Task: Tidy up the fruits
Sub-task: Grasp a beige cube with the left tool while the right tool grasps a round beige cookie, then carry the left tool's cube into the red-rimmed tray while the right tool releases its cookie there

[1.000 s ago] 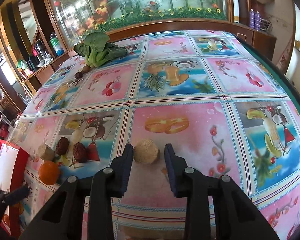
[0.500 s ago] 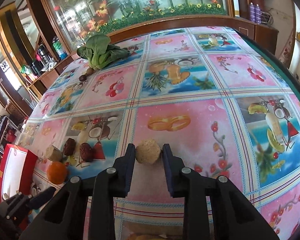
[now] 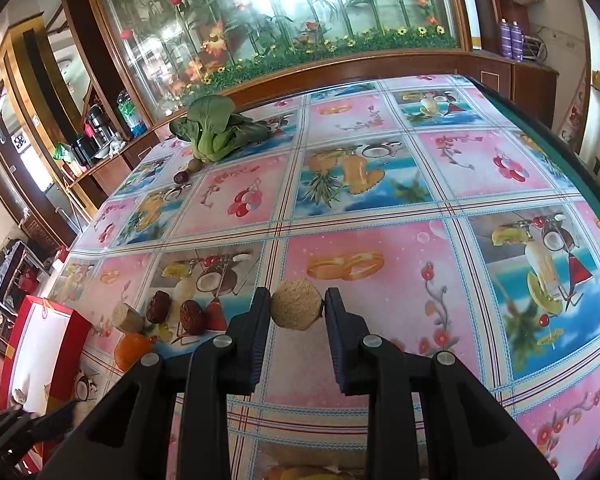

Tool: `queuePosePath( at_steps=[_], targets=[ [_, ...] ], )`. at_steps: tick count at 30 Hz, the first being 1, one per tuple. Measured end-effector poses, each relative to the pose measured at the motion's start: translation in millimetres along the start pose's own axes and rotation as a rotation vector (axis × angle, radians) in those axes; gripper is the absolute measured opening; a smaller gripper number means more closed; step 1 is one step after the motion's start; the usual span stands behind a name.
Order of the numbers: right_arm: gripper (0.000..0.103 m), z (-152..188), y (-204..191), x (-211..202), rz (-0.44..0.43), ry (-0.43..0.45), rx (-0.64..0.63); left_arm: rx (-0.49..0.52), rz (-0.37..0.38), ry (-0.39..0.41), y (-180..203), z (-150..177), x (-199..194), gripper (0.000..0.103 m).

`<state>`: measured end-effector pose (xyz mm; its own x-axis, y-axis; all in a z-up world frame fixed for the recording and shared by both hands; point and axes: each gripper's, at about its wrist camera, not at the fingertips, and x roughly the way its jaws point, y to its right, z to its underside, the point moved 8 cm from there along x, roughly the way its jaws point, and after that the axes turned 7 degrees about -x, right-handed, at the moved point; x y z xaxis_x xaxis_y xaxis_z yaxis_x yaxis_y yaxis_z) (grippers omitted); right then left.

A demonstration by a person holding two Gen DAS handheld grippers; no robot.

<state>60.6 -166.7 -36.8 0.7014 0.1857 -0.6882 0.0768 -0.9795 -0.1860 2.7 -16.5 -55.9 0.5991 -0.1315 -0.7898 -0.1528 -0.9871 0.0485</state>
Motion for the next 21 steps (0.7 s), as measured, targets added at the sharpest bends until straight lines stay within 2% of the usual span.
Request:
queuePosePath(
  at_steps=[2, 11, 21],
  targets=[
    [0.027, 1, -1, 0, 0.002, 0.001, -0.005, 0.009, -0.016, 0.021, -2, 1, -12, 0.027],
    [0.027, 2, 3, -3, 0.029, 0.033, -0.004, 0.011, -0.004, 0.134, -6, 1, -66, 0.027],
    [0.027, -2, 18, -14, 0.070, 0.104, 0.045, -0.029, 0.007, 0.191, -29, 8, -98, 0.027]
  ],
)
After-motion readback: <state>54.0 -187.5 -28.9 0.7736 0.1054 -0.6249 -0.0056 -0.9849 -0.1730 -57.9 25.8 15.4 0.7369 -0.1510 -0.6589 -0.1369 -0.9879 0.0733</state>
